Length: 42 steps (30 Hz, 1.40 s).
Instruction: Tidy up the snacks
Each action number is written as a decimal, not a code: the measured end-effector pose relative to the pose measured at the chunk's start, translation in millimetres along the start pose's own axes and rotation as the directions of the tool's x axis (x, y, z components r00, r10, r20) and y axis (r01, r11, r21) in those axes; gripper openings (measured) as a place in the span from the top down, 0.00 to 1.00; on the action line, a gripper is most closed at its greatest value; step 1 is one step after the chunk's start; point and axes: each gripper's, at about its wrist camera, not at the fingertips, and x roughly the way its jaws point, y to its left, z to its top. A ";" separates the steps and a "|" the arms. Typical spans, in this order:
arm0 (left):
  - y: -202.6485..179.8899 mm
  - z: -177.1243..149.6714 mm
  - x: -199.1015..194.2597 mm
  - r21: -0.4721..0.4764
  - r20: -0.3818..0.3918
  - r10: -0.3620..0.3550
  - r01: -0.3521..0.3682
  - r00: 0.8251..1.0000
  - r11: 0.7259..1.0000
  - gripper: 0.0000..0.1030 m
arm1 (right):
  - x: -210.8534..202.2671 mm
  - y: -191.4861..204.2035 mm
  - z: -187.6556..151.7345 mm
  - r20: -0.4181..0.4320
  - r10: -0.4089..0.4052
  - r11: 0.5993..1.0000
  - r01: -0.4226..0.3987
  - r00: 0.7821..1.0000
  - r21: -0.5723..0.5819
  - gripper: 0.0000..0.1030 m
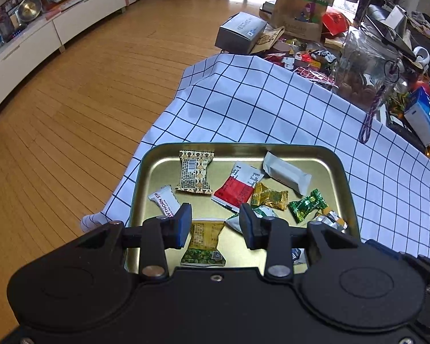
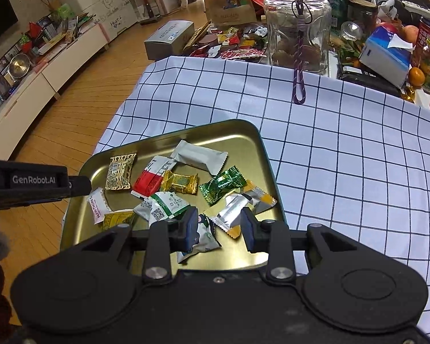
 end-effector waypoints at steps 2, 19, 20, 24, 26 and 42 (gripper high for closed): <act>-2.0 -2.1 -1.7 0.013 0.000 0.005 -0.005 1.000 1.000 0.56 | -3.3 -1.7 -1.2 0.002 -0.002 1.000 0.002 1.000 0.002 0.66; -2.7 -10.9 -8.4 0.018 -0.013 0.003 -0.003 1.000 1.000 0.56 | -18.1 -4.0 -6.1 0.010 -0.017 1.000 0.017 1.000 0.002 0.66; -2.9 -11.2 -8.6 0.021 -0.013 0.004 -0.003 1.000 1.000 0.56 | -18.7 -4.0 -6.5 0.009 -0.019 1.000 0.019 1.000 0.002 0.66; -3.1 -11.8 -9.4 0.025 -0.015 0.002 -0.001 1.000 1.000 0.56 | -19.6 -4.9 -7.2 0.007 -0.024 1.000 0.024 1.000 0.002 0.66; -3.2 -11.5 -8.7 0.027 -0.017 0.002 -0.001 1.000 1.000 0.56 | -19.1 -5.2 -7.8 0.004 -0.029 1.000 0.029 1.000 0.001 0.66; -7.1 -13.3 -4.0 0.045 -0.041 0.015 -0.013 0.999 0.999 0.56 | -15.0 -8.9 -8.2 -0.019 -0.042 0.999 0.042 0.999 0.006 0.65</act>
